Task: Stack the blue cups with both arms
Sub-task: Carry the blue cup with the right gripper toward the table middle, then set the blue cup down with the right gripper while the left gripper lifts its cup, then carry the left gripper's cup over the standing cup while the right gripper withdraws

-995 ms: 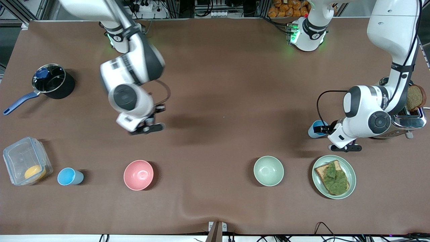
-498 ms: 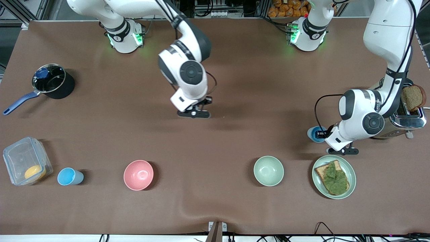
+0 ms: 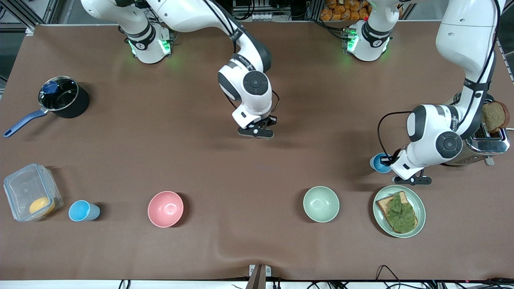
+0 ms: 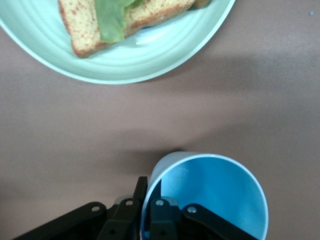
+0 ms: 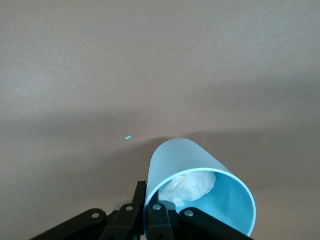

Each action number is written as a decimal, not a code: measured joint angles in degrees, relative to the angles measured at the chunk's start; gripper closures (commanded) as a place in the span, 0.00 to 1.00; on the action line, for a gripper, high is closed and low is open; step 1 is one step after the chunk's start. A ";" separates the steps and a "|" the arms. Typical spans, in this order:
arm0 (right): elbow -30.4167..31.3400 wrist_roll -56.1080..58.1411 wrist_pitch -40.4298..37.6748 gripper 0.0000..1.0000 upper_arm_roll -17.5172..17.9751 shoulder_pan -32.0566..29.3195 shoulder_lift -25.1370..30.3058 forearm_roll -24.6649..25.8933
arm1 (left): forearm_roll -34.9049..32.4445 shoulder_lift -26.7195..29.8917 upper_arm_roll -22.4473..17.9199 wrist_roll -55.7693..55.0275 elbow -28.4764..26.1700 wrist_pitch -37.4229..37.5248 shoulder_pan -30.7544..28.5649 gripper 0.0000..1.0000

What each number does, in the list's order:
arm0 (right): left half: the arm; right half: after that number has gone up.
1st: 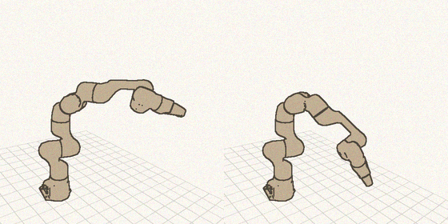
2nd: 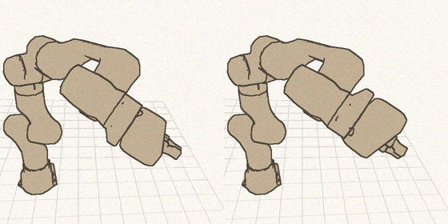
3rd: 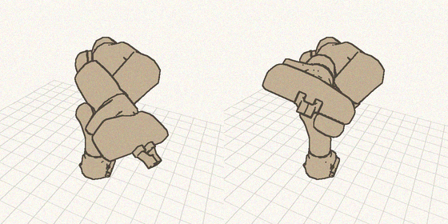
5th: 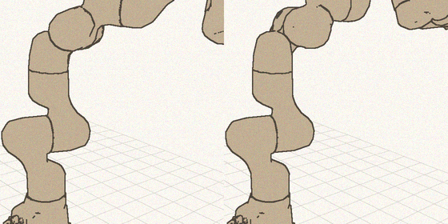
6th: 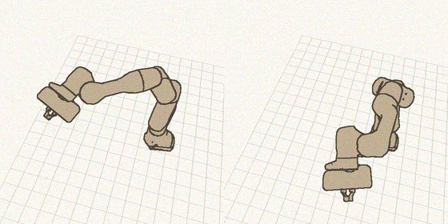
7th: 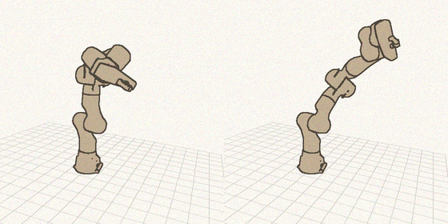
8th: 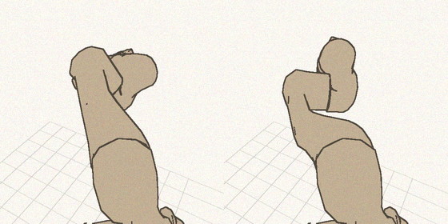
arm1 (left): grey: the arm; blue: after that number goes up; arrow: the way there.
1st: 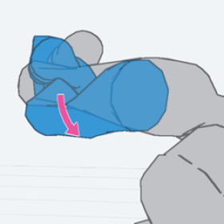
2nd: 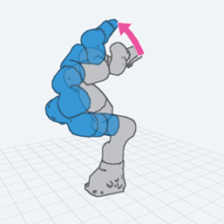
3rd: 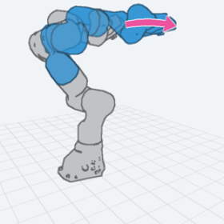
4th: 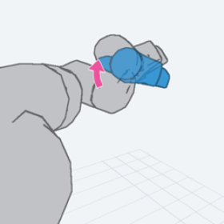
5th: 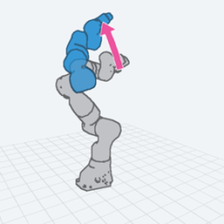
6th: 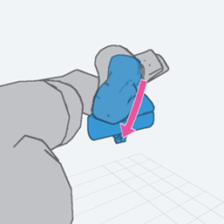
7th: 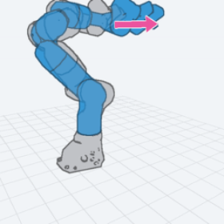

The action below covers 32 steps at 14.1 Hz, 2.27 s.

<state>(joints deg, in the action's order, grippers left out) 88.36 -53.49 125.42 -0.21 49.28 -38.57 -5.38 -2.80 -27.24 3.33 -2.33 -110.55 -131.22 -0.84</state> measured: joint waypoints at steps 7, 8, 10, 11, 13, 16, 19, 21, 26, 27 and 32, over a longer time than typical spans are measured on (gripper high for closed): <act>-3.06 0.00 -1.10 0.00 -0.95 -0.02 -0.90 -0.12 | -0.01 9.94 0.00 -0.32 0.31 4.41 -0.03 1.00; -3.85 0.00 -2.19 0.00 -1.13 -0.12 -0.83 -0.13 | -0.01 10.88 0.00 -0.94 1.06 4.38 -0.09 1.00; -6.42 0.06 -6.59 0.00 -1.55 -0.87 -0.56 -0.12 | 0.28 12.21 0.12 -3.65 3.35 4.36 -0.13 1.00; -8.21 0.51 -9.84 0.00 -1.71 -1.81 -0.26 -0.12 | 1.02 12.60 0.58 -5.58 4.41 4.36 -0.13 1.00; -11.19 5.51 -15.88 0.00 -1.91 -5.26 1.23 -0.12 | 3.02 12.85 3.35 -10.31 6.11 4.36 -0.03 1.00; -12.71 17.63 -22.25 0.00 -2.16 -12.77 5.47 -0.13 | 3.18 12.86 11.13 -20.89 7.05 4.36 0.21 1.00; -12.85 27.45 -26.99 0.00 -2.40 -21.20 10.20 -0.10 | 3.16 13.06 20.34 -31.25 7.09 4.38 0.78 1.00; -12.90 34.82 -29.21 0.00 -2.48 -27.43 13.24 -0.06 | 1.75 13.07 25.08 -38.00 6.92 4.44 2.90 1.00; -12.71 48.48 -37.92 0.00 -2.49 -38.44 20.08 -0.03 | -8.89 8.48 26.35 -56.51 6.64 4.22 17.78 1.00; -12.21 50.67 -38.71 0.00 -2.45 -39.92 21.45 -0.03 | -11.65 6.32 26.34 -59.90 7.06 3.88 20.04 1.00; 1.27 54.01 -35.41 0.00 -0.99 -44.98 31.46 1.50 | -22.47 -4.68 26.04 -70.33 13.44 2.77 24.03 1.00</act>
<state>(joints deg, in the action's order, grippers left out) 89.63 0.52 90.01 -1.20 4.29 -7.11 -3.88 -25.28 -31.92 29.37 -72.65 -97.11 -128.45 23.19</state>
